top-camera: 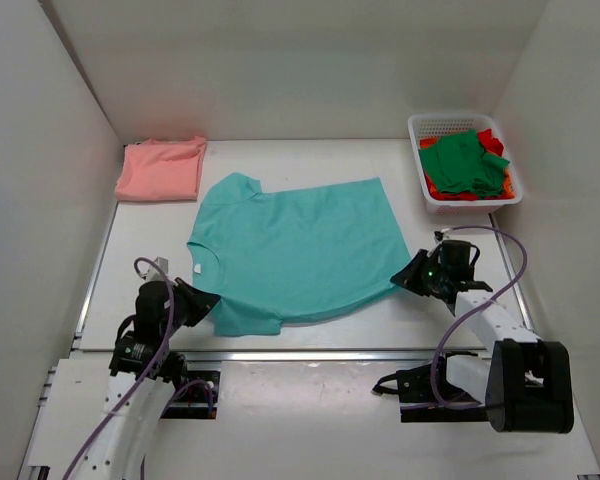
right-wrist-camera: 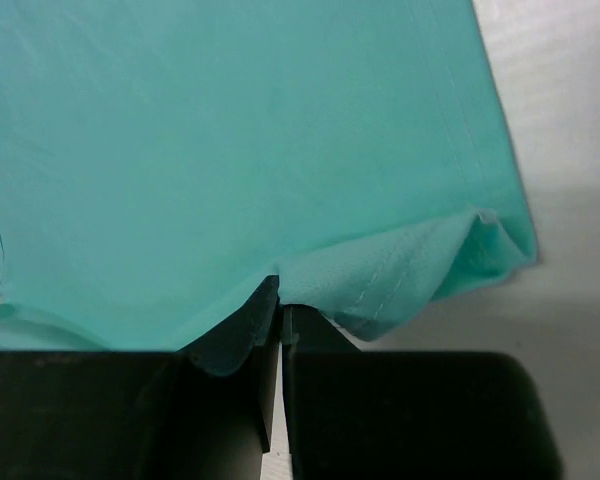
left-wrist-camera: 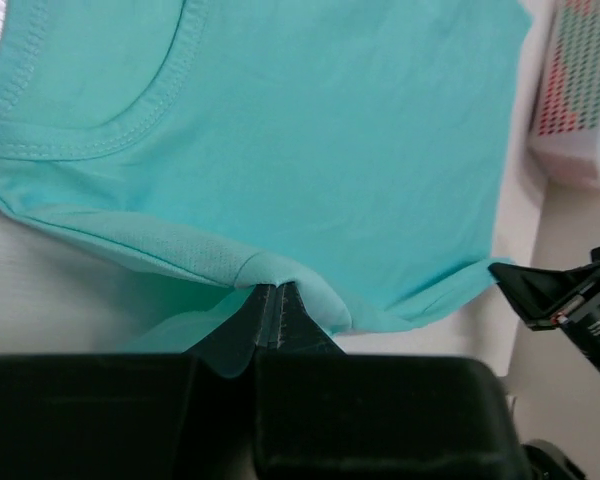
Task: Fold and stack the t-shirts
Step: Grap the side of the flattened tshirt closest away from the robot with both arms
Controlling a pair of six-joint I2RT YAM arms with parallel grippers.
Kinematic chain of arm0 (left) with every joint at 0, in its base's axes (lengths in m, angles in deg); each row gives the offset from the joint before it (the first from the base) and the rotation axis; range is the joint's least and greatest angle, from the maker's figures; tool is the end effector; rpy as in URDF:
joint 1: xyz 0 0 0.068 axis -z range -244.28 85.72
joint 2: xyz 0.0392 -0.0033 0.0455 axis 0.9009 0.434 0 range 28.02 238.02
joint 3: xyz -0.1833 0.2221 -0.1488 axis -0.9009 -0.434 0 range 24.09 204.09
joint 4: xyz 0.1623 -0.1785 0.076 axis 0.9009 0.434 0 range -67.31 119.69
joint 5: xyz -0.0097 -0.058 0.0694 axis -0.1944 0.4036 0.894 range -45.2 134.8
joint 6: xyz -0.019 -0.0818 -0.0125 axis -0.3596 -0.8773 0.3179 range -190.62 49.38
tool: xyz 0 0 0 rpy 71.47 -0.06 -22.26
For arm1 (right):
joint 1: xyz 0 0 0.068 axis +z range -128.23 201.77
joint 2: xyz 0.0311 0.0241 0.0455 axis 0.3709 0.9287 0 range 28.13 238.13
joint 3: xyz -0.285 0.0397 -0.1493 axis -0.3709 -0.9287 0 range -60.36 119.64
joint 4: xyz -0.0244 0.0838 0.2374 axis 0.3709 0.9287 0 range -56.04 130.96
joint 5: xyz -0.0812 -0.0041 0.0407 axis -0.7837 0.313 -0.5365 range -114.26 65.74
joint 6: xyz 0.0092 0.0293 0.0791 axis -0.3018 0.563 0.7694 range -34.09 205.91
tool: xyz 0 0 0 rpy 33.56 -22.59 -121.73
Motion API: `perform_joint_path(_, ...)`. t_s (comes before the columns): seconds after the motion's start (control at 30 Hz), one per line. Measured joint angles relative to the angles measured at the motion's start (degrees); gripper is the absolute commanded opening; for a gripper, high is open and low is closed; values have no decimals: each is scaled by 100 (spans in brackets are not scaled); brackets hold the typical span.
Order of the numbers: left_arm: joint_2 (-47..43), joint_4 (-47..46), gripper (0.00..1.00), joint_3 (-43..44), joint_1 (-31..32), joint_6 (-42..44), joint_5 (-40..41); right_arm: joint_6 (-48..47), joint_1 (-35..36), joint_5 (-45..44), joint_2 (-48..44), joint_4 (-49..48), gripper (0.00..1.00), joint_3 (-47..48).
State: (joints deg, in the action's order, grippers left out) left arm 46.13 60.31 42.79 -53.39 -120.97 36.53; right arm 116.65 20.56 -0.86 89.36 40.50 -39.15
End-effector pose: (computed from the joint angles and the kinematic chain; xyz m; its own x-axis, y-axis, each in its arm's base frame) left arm 0.0689 -0.0243 0.1853 -0.6083 -0.6589 -0.4425 -0.2641 0.6937 -0.6701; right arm 0.1853 0.0256 0.1820 -0.7537 0.4851 -0.4435 0.1531 0.7858 0.5993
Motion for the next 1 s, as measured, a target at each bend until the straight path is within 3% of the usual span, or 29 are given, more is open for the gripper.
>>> perform_joint_path(0.17,-562,505,0,0,-271,-341,-140,-133,94,42,586,-205,0,516)
perform_joint_path(0.37,-723,887,0,0,-35,-708,-66,-273,243,98,1143,-350,0,918)
perform_joint_path(1.0,42,20,0,-205,-374,-629,673,-529,199,238,2450,-586,1,1961)
